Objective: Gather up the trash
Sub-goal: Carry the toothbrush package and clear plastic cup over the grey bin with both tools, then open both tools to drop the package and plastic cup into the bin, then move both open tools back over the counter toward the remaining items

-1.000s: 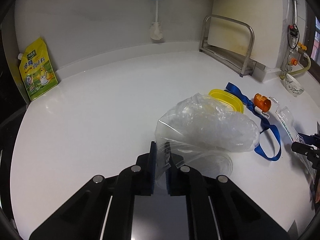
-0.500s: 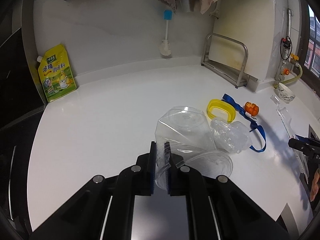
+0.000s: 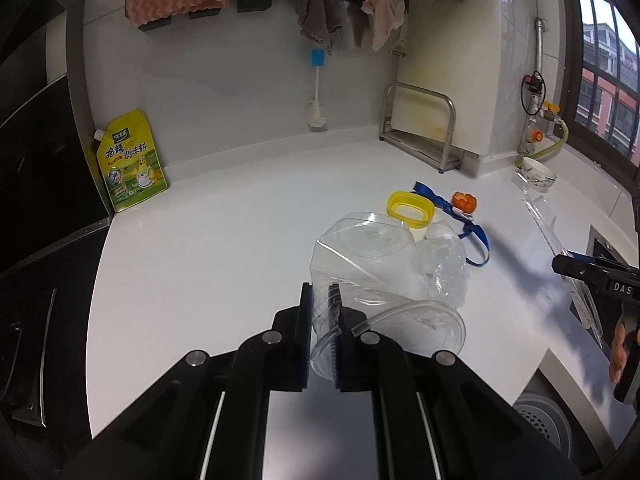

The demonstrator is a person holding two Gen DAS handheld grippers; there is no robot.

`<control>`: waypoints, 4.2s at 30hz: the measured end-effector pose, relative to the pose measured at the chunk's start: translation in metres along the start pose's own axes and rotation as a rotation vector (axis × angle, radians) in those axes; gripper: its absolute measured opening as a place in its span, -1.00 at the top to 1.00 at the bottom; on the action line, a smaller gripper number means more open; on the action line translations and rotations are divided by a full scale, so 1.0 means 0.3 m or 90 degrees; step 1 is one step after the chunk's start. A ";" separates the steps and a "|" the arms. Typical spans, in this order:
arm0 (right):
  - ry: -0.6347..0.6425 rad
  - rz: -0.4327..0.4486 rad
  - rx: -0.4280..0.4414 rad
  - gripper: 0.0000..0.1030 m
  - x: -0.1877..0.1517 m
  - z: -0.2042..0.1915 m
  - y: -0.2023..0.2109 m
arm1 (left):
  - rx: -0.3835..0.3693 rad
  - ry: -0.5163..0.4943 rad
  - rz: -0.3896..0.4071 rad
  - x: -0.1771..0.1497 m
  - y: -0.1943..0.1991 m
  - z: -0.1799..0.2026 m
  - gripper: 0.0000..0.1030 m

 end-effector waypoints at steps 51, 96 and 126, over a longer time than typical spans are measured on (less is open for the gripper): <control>-0.123 -0.067 -0.152 -0.06 -0.831 -0.173 0.240 | -0.108 -0.106 -0.100 -0.599 0.193 0.470 0.83; -0.154 -0.014 -0.163 -0.34 -0.807 -0.146 0.323 | -0.076 -0.035 -0.080 -0.547 0.206 0.378 -0.51; -0.102 0.081 -0.192 -0.53 -0.458 -0.074 0.362 | -0.055 -0.035 0.011 -0.163 0.103 0.332 -0.88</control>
Point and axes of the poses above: each gripper's, at about its wrist camera, not at the fingertips, and y roughly against the way its jaws point, z to its right, x to its top, the point moved 5 cm from there along -y, roughly the way its jaws point, and after that the axes turned 1 degree about -y, right-handed, at the moved point
